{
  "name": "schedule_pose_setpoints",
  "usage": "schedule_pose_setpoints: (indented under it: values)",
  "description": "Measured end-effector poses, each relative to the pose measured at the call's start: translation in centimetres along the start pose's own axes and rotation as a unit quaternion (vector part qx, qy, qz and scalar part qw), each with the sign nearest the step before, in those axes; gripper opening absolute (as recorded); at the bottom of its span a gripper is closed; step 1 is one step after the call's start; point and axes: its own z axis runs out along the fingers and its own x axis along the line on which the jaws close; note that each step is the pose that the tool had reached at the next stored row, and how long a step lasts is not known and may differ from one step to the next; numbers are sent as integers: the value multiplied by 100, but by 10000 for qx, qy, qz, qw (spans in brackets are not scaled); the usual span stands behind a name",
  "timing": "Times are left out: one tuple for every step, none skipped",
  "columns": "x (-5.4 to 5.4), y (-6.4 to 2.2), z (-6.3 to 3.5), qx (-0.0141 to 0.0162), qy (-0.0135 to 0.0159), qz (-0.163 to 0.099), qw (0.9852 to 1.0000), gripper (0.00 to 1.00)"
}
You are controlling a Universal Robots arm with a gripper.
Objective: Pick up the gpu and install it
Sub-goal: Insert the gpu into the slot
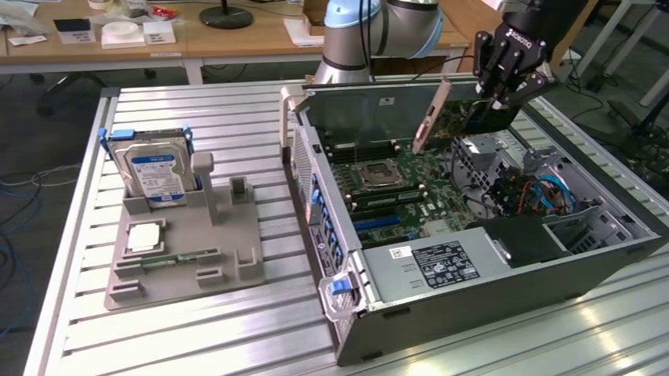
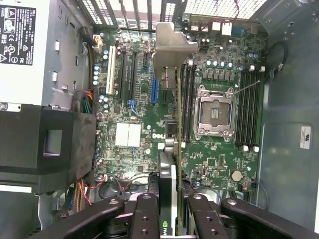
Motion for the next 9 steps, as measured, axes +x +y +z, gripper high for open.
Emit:
schedule_pose_setpoints:
  values:
    - [0,0,0,0,0,0,10000,27]
    - [0,0,0,0,0,0,10000,27]
    - [0,0,0,0,0,0,10000,27]
    - [0,0,0,0,0,0,10000,27]
    - [0,0,0,0,1,0,10000,27]
    - [-1,4,1,-1,1,0,10000,27]
    - [-2,18,3,0,1,0,10000,27]
    - [-4,35,7,0,1,0,10000,27]
    - [-5,54,12,1,1,0,10000,27]
